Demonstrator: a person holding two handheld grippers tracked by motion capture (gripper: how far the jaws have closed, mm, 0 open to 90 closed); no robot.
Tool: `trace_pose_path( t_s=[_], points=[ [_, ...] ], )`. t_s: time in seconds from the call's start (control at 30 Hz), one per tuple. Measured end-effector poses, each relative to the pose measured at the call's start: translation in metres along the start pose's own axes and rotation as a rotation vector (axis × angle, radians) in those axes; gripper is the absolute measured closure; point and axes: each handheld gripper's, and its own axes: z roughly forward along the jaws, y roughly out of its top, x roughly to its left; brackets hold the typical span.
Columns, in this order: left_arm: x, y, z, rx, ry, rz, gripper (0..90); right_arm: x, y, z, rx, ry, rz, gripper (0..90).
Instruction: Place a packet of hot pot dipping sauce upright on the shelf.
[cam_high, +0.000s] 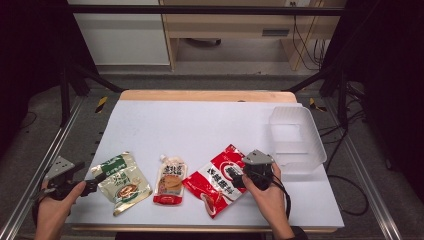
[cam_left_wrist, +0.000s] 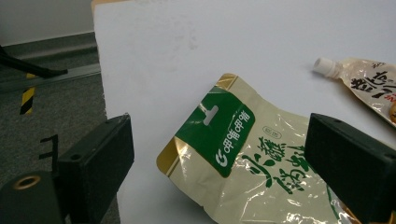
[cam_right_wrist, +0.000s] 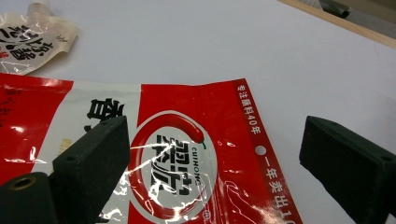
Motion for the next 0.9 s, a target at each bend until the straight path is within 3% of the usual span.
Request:
trace_pose_path(
  t_s=[0.27, 0.57, 0.77, 0.87, 0.9],
  points=[
    [-0.001, -0.003, 0.004, 0.048, -0.023, -0.009, 7.8, 0.000, 0.000, 0.001, 0.001, 0.011, 0.008, 9.2],
    [0.000, -0.007, 0.008, 0.076, -0.007, -0.024, 8.9, -0.001, -0.001, -0.002, -0.011, 0.021, 0.035, 9.2],
    [-0.001, -0.009, 0.010, 0.090, -0.036, -0.023, 14.1, -0.002, -0.001, -0.003, -0.029, 0.035, 0.017, 9.1],
    [0.000, -0.012, 0.013, 0.129, -0.031, -0.020, 14.4, 0.000, 0.000, -0.003, -0.024, 0.034, 0.008, 9.2],
    [0.002, -0.013, 0.014, 0.142, -0.011, -0.034, 14.4, 0.001, 0.000, -0.003, -0.023, 0.034, 0.002, 9.3]
  ],
)
